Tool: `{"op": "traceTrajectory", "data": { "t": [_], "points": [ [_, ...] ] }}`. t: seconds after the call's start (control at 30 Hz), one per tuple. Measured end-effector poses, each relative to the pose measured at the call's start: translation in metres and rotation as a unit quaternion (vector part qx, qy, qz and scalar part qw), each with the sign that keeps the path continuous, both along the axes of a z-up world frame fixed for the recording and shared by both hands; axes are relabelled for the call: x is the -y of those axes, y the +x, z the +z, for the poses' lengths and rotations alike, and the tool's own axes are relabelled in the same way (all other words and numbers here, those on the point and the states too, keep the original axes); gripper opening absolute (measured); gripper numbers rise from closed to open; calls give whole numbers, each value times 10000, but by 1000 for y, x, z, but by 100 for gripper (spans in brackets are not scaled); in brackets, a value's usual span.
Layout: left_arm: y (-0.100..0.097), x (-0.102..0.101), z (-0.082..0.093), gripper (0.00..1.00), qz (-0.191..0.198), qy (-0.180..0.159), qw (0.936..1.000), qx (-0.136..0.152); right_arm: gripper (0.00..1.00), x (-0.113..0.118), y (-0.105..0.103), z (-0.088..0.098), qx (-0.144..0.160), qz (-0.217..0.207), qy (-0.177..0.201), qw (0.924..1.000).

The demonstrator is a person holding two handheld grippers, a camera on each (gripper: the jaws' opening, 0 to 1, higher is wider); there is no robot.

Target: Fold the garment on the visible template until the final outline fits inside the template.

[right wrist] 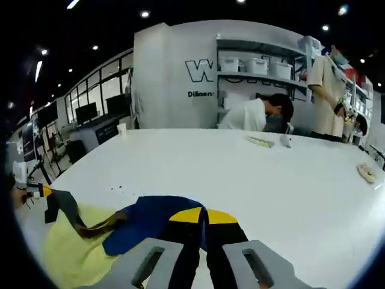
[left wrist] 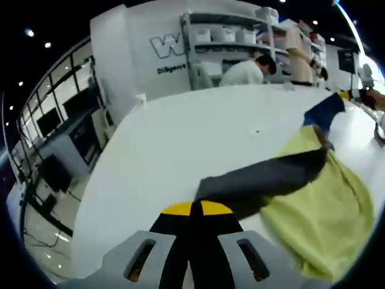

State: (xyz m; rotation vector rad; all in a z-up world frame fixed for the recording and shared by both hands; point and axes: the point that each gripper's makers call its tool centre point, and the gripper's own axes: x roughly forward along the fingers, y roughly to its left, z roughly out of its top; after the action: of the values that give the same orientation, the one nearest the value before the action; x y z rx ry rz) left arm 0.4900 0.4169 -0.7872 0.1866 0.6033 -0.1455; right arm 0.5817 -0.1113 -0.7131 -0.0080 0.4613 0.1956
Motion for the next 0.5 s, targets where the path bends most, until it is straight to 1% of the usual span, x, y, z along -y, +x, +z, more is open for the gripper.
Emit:
{"op": "traceTrajectory", "data": {
  "t": [0.03,0.07,0.1,0.13,0.17,0.27,0.33,0.37,0.47,0.5],
  "points": [
    [2,-1,0,0,3,8,10000,15,0,3,0,0,35,-60,-30,10000],
    [7,-3,-1,0,19,26,10000,25,0,6,0,-5,-30,-127,2,9999],
    [11,-5,-2,0,59,69,9999,50,0,13,-1,-17,-174,-220,57,9996],
    [12,-7,-3,0,113,90,9999,50,0,14,1,-21,-207,-268,83,9994],
    [13,-7,-4,0,130,97,9999,54,0,16,1,-22,-212,-297,87,9993],
    [17,-12,-4,0,277,62,9995,124,0,33,6,-30,-203,-541,74,9983],
    [17,-12,-4,0,336,26,9993,163,0,38,9,-31,-160,-635,63,9978],
    [17,-13,-6,0,365,40,9992,155,0,45,11,-33,-143,-757,45,9970],
    [18,-18,-12,0,464,33,9989,94,0,58,15,-39,-168,-941,-25,9954],
    [18,-19,-14,0,499,15,9987,78,0,60,15,-41,-182,-961,-36,9952]
  ]
}}
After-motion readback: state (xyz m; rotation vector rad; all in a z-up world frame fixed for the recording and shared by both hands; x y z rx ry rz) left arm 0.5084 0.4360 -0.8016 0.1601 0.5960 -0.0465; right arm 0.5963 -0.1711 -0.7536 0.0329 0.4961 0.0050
